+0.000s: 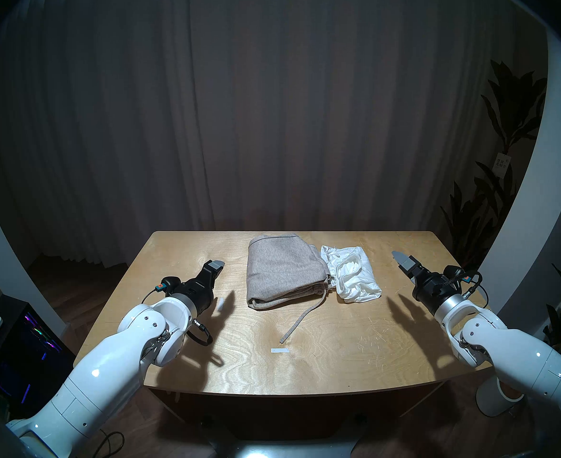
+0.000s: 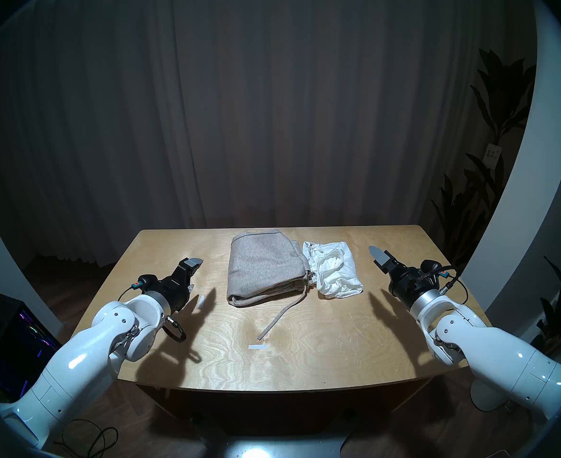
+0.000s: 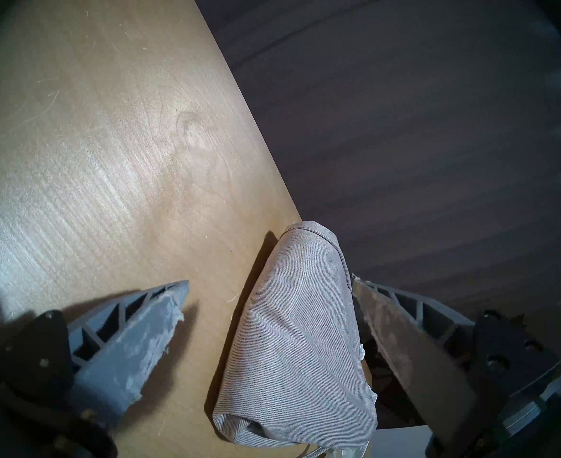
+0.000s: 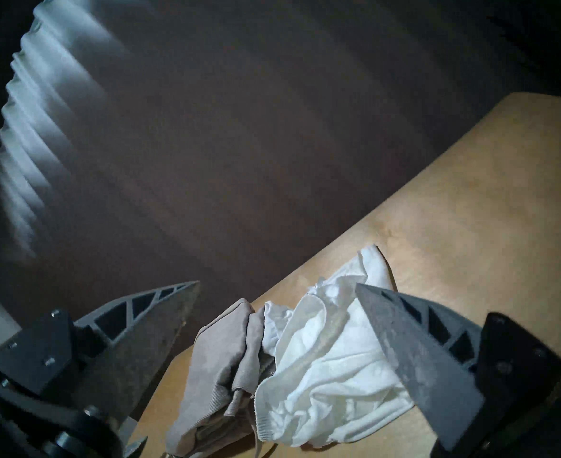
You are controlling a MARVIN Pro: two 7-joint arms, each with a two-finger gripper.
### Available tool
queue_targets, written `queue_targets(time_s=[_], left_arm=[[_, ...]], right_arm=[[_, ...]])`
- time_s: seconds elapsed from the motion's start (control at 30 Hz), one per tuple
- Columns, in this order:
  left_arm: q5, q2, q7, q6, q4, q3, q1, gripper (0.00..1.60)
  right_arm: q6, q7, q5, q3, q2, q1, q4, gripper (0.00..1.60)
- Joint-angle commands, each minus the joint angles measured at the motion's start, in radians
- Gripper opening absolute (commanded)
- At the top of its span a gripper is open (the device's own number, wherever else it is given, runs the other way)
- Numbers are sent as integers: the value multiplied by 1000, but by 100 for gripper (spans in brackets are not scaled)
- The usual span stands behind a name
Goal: Fold pants twice and stack them
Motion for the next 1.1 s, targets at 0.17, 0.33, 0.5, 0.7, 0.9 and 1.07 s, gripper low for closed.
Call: queue_targets(time_s=[0.17,0.33,0.5,0.7,0.9,1.07], left_arm=[[-97,-16,6,37,11,-24,-4,160],[-202,-13,-27,135,28,-32,0,160],[-253,22,-21,220,19,-14,-20,160],[-265,48,-15,327,42,27,-79,160],[-254,17,-8,407,129,46,-158,160],[-216,-27,14,448,191,46,-201,160]], right_arm=[[60,-147,368,94,-71,-30,-178,160],[38,-243,535,143,-108,-60,-212,160],[39,-281,626,180,-110,-73,-238,160],[74,-293,691,211,-93,-81,-278,160],[104,-246,683,197,-113,-104,-296,160],[107,-233,677,167,-142,-85,-290,160]])
